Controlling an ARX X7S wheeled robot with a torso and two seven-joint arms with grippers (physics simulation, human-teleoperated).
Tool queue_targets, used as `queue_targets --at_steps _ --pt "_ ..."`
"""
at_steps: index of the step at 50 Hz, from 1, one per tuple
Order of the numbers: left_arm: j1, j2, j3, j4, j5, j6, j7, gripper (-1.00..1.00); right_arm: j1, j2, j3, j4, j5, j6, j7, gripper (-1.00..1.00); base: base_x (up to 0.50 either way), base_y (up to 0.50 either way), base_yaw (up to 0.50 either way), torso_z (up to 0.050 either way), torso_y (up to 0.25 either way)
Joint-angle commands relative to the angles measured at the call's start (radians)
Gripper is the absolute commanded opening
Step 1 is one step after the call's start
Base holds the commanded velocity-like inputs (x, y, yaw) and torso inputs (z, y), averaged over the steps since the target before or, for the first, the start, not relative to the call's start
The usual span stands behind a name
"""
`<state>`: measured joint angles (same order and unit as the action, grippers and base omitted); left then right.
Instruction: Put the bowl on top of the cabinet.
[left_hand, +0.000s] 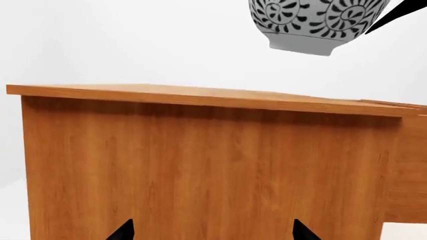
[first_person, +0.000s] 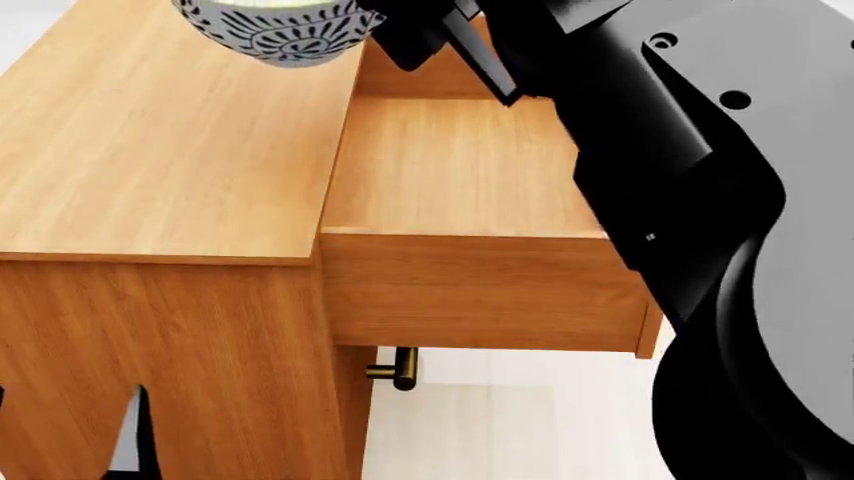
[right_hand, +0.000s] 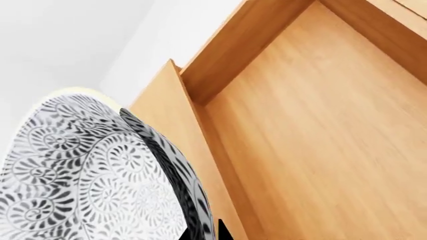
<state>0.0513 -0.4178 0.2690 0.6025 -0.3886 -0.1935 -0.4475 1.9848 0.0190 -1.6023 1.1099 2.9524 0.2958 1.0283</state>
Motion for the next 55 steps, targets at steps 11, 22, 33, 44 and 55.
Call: queue_targets --at_steps 11,22,33,44,55 --pt "-0.005 0.015 -0.039 -0.011 -0.002 0.023 0.006 1.0 -0.012 -0.019 0.013 -0.043 0.009 -0.045 -0.033 -1.0 0.0 0.0 0.0 0.0 0.001" --pt "-0.008 0.016 -0.036 -0.019 -0.007 0.027 0.007 1.0 -0.038 -0.019 0.015 -0.078 0.015 -0.054 -0.072 -1.0 0.0 0.0 0.0 0.0 0.0" --pt "-0.007 0.014 -0.031 -0.021 -0.009 0.028 0.006 1.0 -0.061 -0.019 0.016 -0.109 0.018 -0.064 -0.092 -1.0 0.0 0.0 0.0 0.001 0.0" --pt "0.001 0.023 -0.026 -0.059 -0.002 0.068 0.02 1.0 -0.07 -0.019 0.016 -0.113 0.01 -0.059 -0.097 -1.0 0.0 0.0 0.0 0.0 0.001" --pt "-0.001 0.019 -0.024 -0.052 -0.008 0.063 0.017 1.0 -0.079 -0.019 0.015 -0.113 0.007 -0.065 -0.093 -1.0 0.0 0.0 0.0 0.0 0.0"
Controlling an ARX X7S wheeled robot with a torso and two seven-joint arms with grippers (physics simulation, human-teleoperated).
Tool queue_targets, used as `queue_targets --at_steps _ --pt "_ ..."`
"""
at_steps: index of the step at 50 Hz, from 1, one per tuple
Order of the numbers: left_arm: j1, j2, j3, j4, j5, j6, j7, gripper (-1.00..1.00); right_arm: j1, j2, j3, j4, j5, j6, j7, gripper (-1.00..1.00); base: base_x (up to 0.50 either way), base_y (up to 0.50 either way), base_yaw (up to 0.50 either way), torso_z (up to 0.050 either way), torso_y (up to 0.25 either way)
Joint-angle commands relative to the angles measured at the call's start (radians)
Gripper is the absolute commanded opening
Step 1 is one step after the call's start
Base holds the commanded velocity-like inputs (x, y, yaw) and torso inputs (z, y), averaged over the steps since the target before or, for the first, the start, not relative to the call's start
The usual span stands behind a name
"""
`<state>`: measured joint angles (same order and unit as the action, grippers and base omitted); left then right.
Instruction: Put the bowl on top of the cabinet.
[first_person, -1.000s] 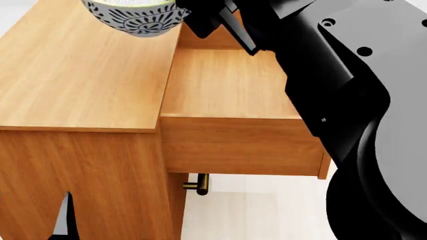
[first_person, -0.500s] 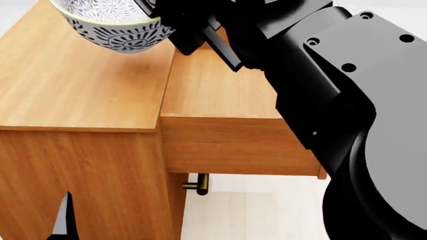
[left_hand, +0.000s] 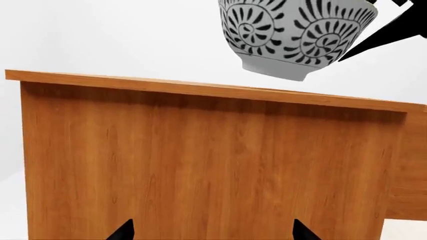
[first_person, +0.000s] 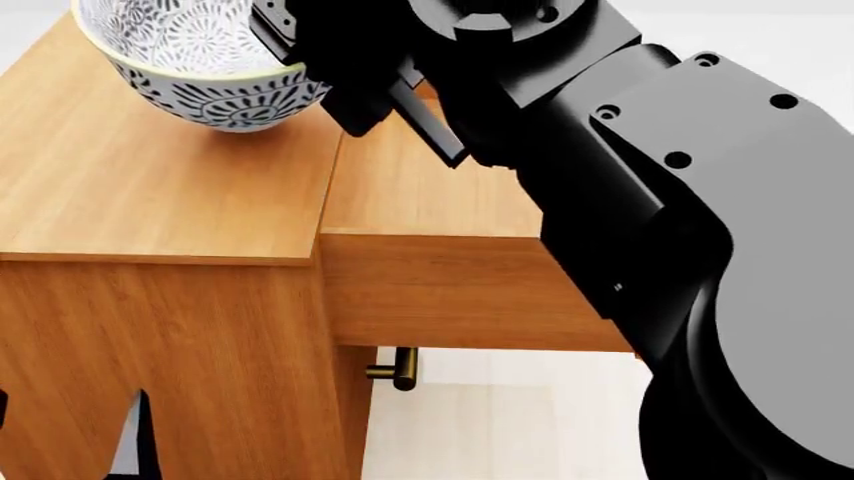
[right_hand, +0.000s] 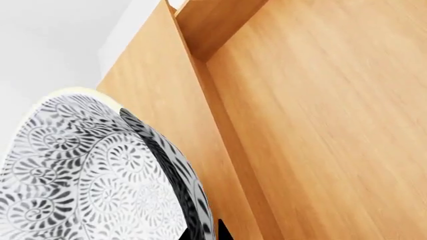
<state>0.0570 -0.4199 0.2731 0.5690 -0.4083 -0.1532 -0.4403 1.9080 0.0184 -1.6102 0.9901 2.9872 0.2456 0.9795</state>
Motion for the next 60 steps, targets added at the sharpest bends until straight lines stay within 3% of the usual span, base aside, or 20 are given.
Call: queue_targets --at_steps 1,38,39,41,60 --pt "-0.006 0.021 -0.028 -0.019 0.011 0.025 0.01 1.0 -0.004 -0.018 0.023 0.006 -0.029 -0.015 -0.046 -1.0 0.0 0.0 0.0 0.0 0.0" --pt "-0.017 0.019 -0.018 -0.032 0.006 0.025 0.005 1.0 -0.04 -0.018 0.022 0.001 -0.057 -0.019 -0.06 -1.0 0.0 0.0 0.0 0.0 0.0" --pt "-0.017 0.018 -0.018 -0.03 0.005 0.023 0.004 1.0 -0.039 -0.018 0.022 0.0 -0.056 -0.022 -0.064 1.0 0.0 0.0 0.0 0.0 0.0" --pt "-0.015 0.018 -0.018 -0.029 0.006 0.026 0.004 1.0 -0.039 -0.018 0.021 0.006 -0.039 0.041 -0.035 1.0 0.0 0.0 0.0 0.0 0.0" --pt "-0.013 0.015 -0.014 -0.035 0.004 0.035 0.004 1.0 -0.001 -0.018 0.023 -0.004 -0.041 0.005 -0.072 1.0 0.0 0.0 0.0 0.0 0.0"
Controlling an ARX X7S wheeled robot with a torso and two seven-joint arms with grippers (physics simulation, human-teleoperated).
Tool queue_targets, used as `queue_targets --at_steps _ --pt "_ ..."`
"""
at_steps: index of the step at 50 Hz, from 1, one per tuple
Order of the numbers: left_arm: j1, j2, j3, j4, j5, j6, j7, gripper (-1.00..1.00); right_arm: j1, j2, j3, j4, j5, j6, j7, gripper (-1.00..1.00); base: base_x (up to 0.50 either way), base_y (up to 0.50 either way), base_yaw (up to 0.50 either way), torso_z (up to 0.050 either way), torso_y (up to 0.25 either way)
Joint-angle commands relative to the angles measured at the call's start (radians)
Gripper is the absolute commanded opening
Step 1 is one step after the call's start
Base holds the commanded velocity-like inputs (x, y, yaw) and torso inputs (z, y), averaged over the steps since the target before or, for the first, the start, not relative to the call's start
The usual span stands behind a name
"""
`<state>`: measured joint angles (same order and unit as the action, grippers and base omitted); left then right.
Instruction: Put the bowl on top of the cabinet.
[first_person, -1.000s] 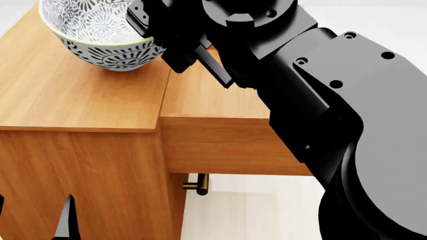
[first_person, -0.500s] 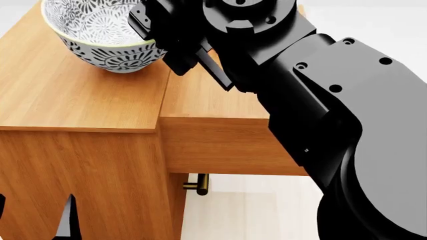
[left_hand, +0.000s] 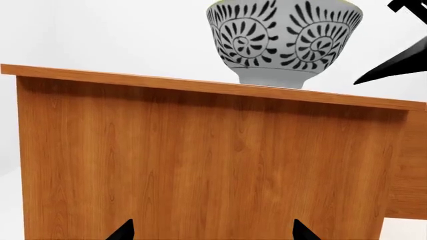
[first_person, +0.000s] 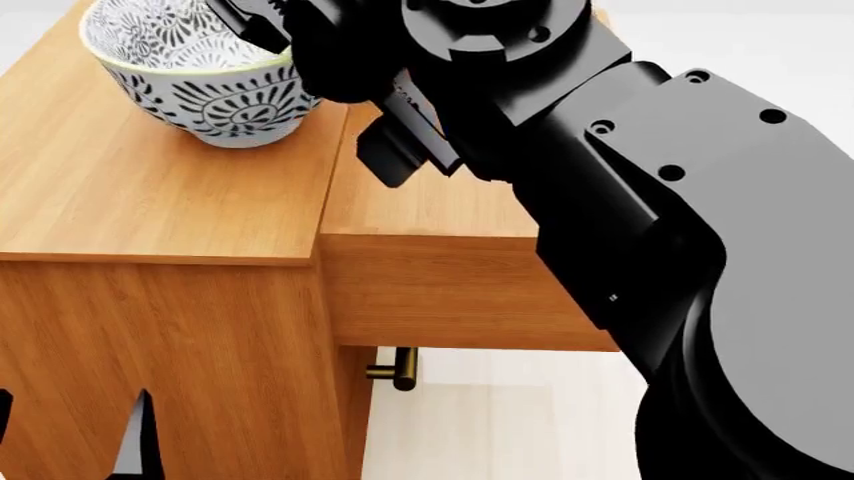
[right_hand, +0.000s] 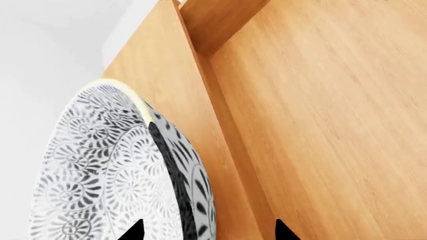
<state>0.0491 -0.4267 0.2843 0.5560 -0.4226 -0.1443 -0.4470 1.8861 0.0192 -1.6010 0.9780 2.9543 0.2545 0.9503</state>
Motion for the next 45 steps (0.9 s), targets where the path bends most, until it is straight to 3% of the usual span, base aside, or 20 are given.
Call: queue_targets --at_steps 1,45 --pt "-0.005 0.022 -0.026 -0.022 0.017 0.027 0.011 1.0 0.025 -0.019 0.014 0.009 -0.008 0.001 -0.042 1.0 0.0 0.0 0.0 0.0 0.0" --pt "-0.002 0.01 -0.007 0.019 0.02 0.02 -0.004 1.0 0.165 -0.019 -0.011 0.214 -0.051 0.15 0.007 1.0 0.0 0.0 0.0 0.0 0.0"
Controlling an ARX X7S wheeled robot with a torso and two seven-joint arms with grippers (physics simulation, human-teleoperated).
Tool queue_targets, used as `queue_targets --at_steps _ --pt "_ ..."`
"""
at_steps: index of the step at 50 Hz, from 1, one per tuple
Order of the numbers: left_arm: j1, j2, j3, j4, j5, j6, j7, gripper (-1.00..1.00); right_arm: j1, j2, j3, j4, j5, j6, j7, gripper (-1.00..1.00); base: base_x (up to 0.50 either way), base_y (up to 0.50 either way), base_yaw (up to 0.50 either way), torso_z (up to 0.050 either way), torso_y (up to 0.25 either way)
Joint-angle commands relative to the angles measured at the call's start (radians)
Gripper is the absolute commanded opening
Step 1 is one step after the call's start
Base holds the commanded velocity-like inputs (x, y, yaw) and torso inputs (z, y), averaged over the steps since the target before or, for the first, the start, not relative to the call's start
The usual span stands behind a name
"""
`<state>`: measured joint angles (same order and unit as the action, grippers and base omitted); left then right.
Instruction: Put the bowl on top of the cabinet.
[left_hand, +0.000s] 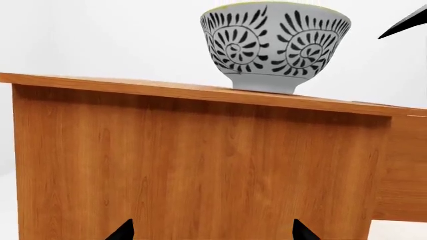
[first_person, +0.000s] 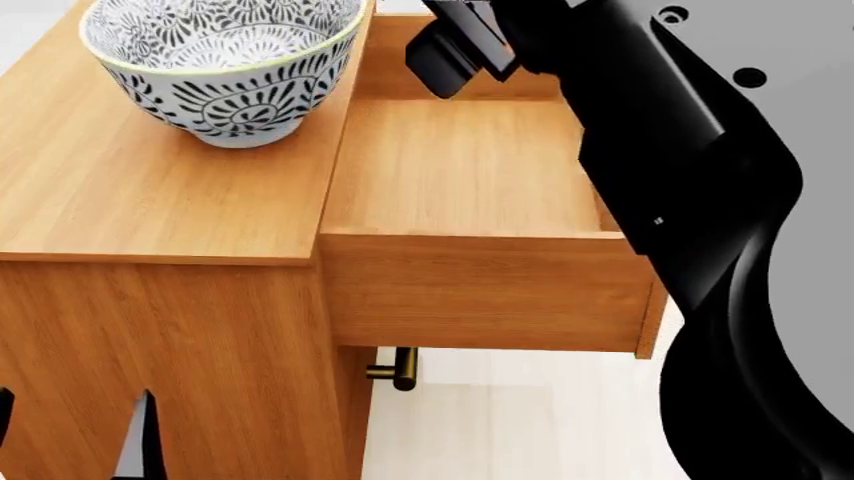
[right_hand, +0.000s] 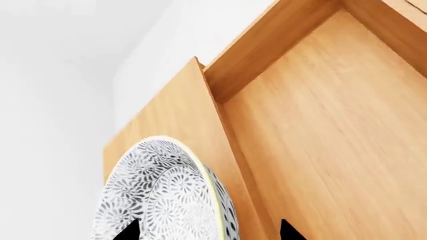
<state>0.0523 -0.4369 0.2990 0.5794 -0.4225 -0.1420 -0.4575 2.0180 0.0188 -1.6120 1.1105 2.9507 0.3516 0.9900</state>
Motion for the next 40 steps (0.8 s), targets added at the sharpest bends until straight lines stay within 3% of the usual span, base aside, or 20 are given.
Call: queue_targets --at_steps 1,8,20,22,26,34,37,40 --pt "-0.004 0.02 -0.02 -0.004 0.022 0.017 0.006 1.0 0.039 -0.019 -0.002 0.088 -0.052 0.064 -0.041 1.0 0.0 0.0 0.0 0.0 0.0" --pt "-0.003 0.019 -0.014 -0.003 0.027 0.017 0.004 1.0 0.082 -0.019 -0.026 0.133 -0.109 0.116 -0.106 1.0 0.0 0.0 0.0 0.0 0.0" --pt "-0.003 0.02 -0.007 -0.019 0.033 0.025 0.006 1.0 0.091 0.002 -0.129 0.195 -0.157 0.152 -0.346 1.0 0.0 0.0 0.0 0.0 0.0" --pt "-0.006 0.022 -0.007 -0.029 0.034 0.026 0.006 1.0 0.082 0.079 -0.12 0.027 -0.201 0.016 -0.433 1.0 0.0 0.0 0.0 0.0 0.0" --pt "-0.006 0.022 -0.003 -0.03 0.036 0.025 0.005 1.0 0.064 0.251 -0.096 -0.376 -0.27 -0.258 -0.411 1.0 0.0 0.0 0.0 0.0 0.0" --pt "-0.005 0.018 -0.006 -0.026 0.033 0.024 0.002 1.0 0.004 0.464 -0.067 -0.841 -0.416 -0.551 -0.413 1.0 0.0 0.0 0.0 0.0 0.0" --pt "-0.007 0.021 -0.001 -0.033 0.038 0.025 0.001 1.0 0.039 0.517 -0.174 -0.97 -0.586 -0.583 -0.303 1.0 0.0 0.0 0.0 0.0 0.0" --pt "-0.005 0.02 0.005 -0.028 0.044 0.024 0.0 1.0 0.023 0.567 -0.192 -1.088 -0.661 -0.651 -0.257 1.0 0.0 0.0 0.0 0.0 0.0"
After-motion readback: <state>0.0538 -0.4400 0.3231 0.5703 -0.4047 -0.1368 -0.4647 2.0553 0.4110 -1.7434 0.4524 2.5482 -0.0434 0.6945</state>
